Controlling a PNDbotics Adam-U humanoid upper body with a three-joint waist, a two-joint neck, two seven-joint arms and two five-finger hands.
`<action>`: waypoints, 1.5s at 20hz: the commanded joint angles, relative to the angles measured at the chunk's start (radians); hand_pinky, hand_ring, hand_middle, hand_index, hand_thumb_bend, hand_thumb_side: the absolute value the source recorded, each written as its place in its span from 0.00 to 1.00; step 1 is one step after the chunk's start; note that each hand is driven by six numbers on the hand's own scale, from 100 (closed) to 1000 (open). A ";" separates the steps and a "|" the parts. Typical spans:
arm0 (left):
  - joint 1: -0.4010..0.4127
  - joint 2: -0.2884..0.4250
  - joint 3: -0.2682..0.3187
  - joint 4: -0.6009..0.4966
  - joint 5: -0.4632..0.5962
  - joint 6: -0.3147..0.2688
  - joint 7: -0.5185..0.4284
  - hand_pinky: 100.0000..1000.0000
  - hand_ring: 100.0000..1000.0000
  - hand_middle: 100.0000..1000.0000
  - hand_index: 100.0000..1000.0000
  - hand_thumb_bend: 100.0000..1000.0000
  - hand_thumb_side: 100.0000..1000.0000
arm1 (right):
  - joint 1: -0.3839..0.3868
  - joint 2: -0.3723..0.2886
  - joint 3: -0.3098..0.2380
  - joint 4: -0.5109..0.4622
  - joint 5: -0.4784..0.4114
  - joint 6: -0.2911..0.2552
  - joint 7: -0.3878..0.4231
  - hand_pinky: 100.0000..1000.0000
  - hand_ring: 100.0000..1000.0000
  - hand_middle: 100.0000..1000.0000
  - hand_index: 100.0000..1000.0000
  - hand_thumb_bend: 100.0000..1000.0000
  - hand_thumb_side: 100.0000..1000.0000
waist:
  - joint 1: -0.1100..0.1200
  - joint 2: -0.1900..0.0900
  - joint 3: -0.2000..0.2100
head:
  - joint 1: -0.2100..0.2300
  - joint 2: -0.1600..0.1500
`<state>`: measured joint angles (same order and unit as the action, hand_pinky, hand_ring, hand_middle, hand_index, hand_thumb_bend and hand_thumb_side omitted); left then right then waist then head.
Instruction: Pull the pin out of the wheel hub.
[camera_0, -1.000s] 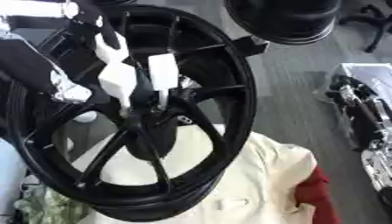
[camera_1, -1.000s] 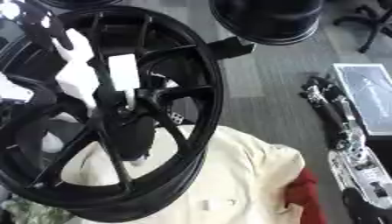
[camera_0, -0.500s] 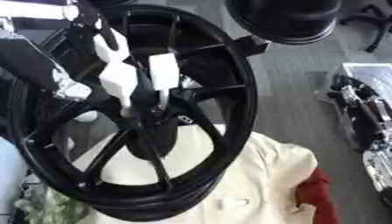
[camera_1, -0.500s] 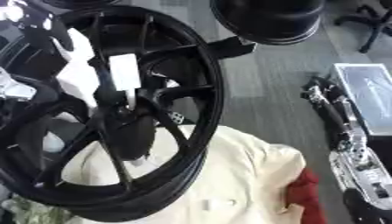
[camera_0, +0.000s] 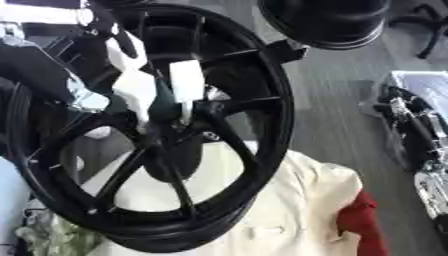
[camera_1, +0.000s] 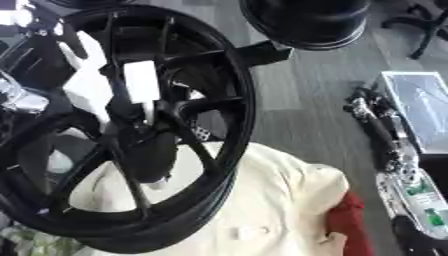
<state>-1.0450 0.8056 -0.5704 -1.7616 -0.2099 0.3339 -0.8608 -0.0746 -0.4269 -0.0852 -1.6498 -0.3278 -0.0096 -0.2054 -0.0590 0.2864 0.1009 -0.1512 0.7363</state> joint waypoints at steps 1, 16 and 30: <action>-0.010 0.004 0.003 0.002 0.016 0.016 -0.006 0.69 0.63 0.75 0.79 0.35 0.31 | -0.006 -0.016 -0.007 -0.006 0.008 0.000 0.000 0.92 0.73 0.66 0.82 0.00 0.47 | 0.001 -0.012 -0.003 | 0.000 -0.009; -0.010 -0.010 -0.007 0.003 0.005 0.018 -0.013 0.68 0.58 0.71 0.79 0.34 0.31 | -0.003 -0.008 -0.006 0.000 0.010 0.000 0.003 0.92 0.73 0.66 0.82 0.00 0.48 | 0.000 -0.010 -0.005 | 0.003 -0.007; -0.007 -0.024 -0.022 0.021 0.008 0.019 -0.046 0.68 0.58 0.71 0.78 0.30 0.30 | -0.004 -0.003 -0.008 0.002 0.008 -0.001 0.000 0.92 0.73 0.66 0.82 0.00 0.48 | -0.001 -0.009 -0.011 | 0.005 -0.013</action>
<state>-1.0389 0.7727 -0.5994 -1.7370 -0.2051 0.3320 -0.8816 -0.0741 -0.4168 -0.0852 -1.6431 -0.3213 -0.0094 -0.2029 -0.0621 0.2910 0.0922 -0.1489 0.7360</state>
